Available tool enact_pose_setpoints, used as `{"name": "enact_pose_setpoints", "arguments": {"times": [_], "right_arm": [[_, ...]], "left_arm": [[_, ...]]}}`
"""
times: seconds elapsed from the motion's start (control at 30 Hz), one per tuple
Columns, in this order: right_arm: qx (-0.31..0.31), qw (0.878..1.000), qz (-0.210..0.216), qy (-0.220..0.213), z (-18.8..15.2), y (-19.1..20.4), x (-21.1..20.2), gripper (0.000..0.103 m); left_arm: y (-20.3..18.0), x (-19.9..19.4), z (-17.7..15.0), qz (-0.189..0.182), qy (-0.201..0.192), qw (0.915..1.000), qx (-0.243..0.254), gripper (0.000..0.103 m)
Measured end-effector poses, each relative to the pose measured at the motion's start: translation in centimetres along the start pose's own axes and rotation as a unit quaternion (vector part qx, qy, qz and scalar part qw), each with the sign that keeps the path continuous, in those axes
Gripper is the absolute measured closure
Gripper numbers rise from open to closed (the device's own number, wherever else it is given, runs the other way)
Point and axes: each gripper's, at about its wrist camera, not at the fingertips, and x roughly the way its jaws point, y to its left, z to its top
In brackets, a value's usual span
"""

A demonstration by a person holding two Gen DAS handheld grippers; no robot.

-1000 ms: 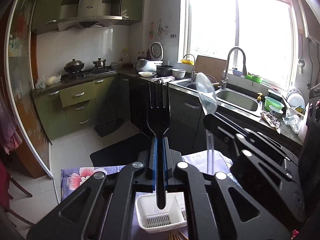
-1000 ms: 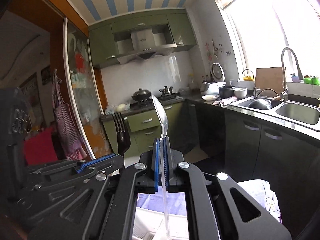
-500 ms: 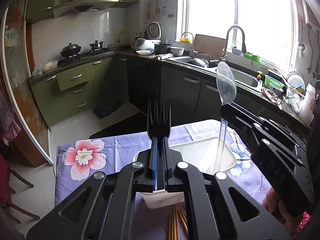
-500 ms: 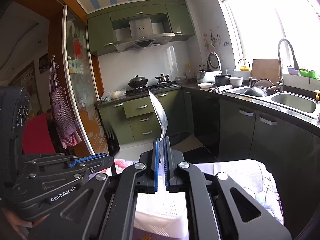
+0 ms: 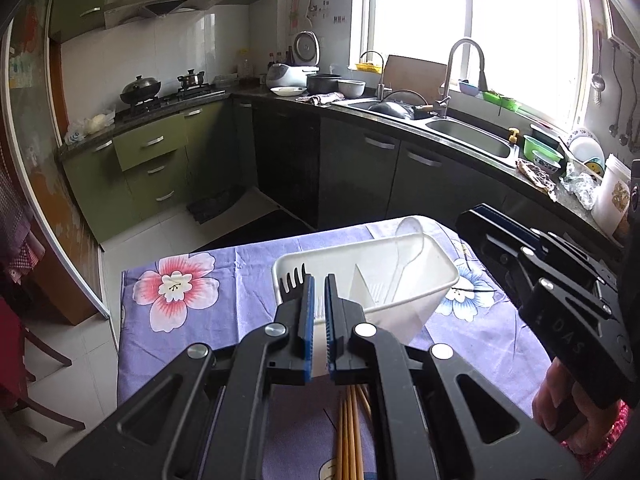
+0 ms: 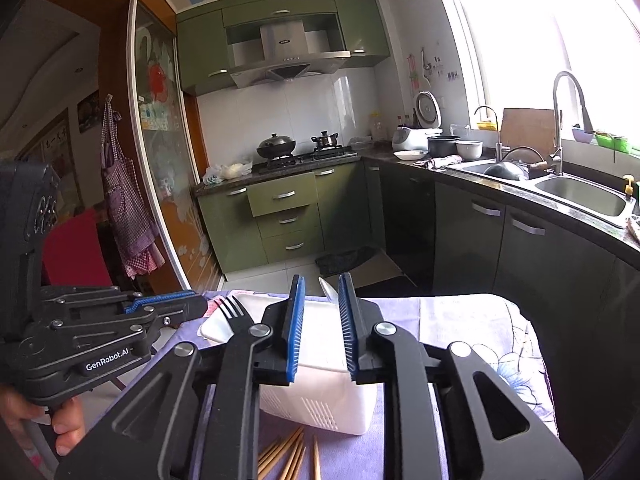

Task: Organize utensils
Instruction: 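Grasp one wooden chopstick with the left tool while the right tool grasps another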

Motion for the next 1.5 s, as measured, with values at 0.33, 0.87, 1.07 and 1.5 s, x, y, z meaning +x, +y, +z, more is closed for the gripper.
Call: {"name": "enact_pose_setpoints", "arguments": {"times": [0.33, 0.87, 1.07, 1.5], "right_arm": [[-0.013, 0.995, 0.008, 0.103, -3.1, -0.8, -3.7, 0.070], [-0.006, 0.980, -0.001, 0.199, -9.6, -3.6, -3.4, 0.070], [-0.001, 0.980, -0.003, 0.201, -9.2, -3.9, -2.9, 0.070], [-0.040, 0.955, 0.013, 0.294, -11.0, -1.4, 1.7, 0.070]], "left_arm": [[-0.3, 0.8, -6.9, -0.059, 0.131, 0.9896, -0.003, 0.094], [-1.2, 7.8, -12.6, -0.048, 0.277, 0.9596, 0.004, 0.094], [-1.2, 9.3, -13.1, -0.031, 0.294, 0.9552, 0.010, 0.094], [-1.2, 10.4, -13.3, -0.007, 0.304, 0.9524, 0.023, 0.096]]}}
